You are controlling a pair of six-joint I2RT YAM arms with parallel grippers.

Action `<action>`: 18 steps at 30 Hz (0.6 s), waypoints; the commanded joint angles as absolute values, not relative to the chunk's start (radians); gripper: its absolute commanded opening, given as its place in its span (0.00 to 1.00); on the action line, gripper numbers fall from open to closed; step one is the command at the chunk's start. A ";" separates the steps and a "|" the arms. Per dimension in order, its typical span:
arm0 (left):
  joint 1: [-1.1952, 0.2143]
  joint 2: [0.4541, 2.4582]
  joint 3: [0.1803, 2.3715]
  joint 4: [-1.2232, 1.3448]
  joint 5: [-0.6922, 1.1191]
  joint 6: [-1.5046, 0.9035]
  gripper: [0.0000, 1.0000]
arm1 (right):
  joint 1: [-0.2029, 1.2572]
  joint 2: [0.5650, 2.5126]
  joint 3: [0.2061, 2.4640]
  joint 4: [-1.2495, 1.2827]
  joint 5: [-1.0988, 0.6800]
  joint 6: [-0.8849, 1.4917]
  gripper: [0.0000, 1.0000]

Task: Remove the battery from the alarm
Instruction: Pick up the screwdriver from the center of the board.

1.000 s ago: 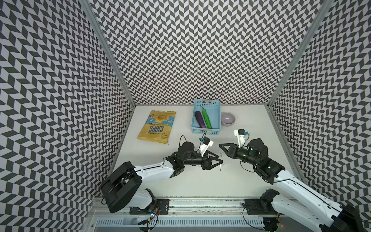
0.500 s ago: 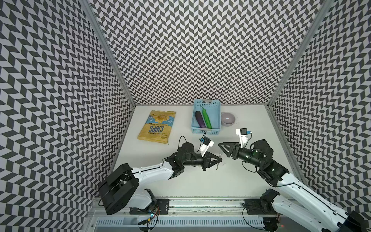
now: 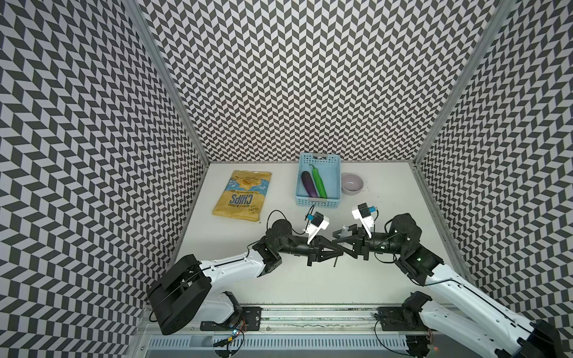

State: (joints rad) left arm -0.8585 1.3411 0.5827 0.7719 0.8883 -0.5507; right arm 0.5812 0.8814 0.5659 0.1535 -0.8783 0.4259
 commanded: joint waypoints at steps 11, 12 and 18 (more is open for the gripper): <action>-0.810 1.318 0.572 0.757 0.900 -0.522 0.25 | 0.598 0.811 0.617 0.140 -0.802 0.364 0.00; -0.798 1.303 0.551 0.769 0.894 -0.533 0.36 | 0.598 0.799 0.619 0.128 -0.770 0.357 0.00; -0.685 1.119 0.375 0.710 0.679 -0.601 0.82 | 0.616 0.740 0.601 0.089 -0.296 0.407 0.00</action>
State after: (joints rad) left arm -0.7227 1.1942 0.4332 0.7441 0.8124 -0.5652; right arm 0.6037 0.7696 0.6044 0.0711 -0.6048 0.3687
